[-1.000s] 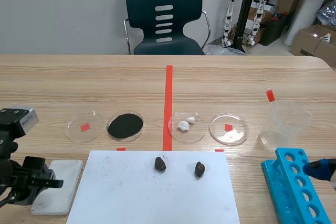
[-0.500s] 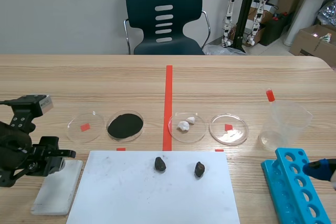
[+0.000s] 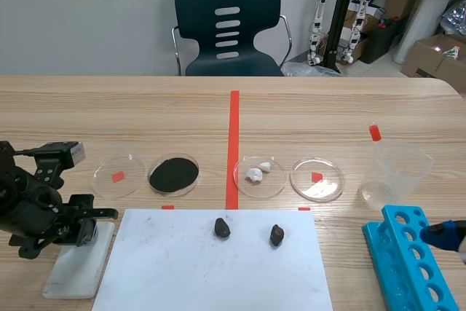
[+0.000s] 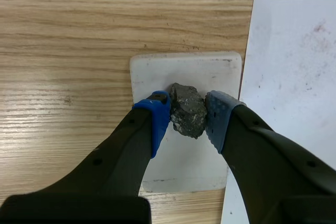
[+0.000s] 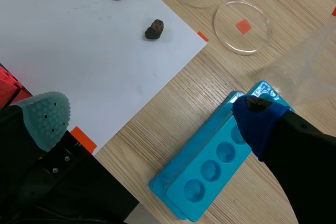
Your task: Rub the mineral on the streak plate
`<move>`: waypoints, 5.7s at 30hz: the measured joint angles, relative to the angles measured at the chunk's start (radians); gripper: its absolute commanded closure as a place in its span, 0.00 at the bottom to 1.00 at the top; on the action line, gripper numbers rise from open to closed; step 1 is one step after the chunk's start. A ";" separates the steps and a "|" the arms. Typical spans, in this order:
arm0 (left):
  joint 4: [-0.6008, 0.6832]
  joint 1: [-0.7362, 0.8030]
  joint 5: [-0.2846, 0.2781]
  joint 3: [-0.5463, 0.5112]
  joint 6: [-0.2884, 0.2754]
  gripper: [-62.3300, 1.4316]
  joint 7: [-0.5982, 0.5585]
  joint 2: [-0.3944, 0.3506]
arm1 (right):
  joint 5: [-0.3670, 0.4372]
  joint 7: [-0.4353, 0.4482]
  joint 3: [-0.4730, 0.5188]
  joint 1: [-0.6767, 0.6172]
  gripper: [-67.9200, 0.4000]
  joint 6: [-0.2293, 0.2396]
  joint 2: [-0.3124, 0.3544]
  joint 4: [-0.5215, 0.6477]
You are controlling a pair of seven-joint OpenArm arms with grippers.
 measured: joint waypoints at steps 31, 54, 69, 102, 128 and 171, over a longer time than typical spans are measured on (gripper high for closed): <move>-0.016 -0.019 0.059 0.000 0.026 0.80 0.013 0.034 | 0.000 0.000 0.000 0.000 0.03 0.000 0.000 0.000; -0.016 -0.026 0.131 0.011 0.060 0.80 0.027 0.053 | 0.000 0.000 0.000 0.000 0.03 0.000 0.000 0.000; -0.019 -0.024 -0.015 0.006 0.019 0.80 0.002 0.036 | 0.000 0.000 0.000 0.000 0.03 0.000 0.000 0.000; -0.020 -0.020 -0.031 0.009 -0.008 0.80 -0.003 0.039 | 0.000 0.000 0.000 0.002 0.03 0.001 0.000 0.000; -0.019 -0.017 -0.047 0.006 -0.008 0.80 -0.003 0.036 | 0.000 0.000 0.000 0.002 0.03 0.000 0.000 0.000; 0.306 0.413 0.298 -0.060 0.078 0.80 -0.769 -0.080 | 0.000 0.000 0.000 0.002 0.03 0.000 0.000 0.000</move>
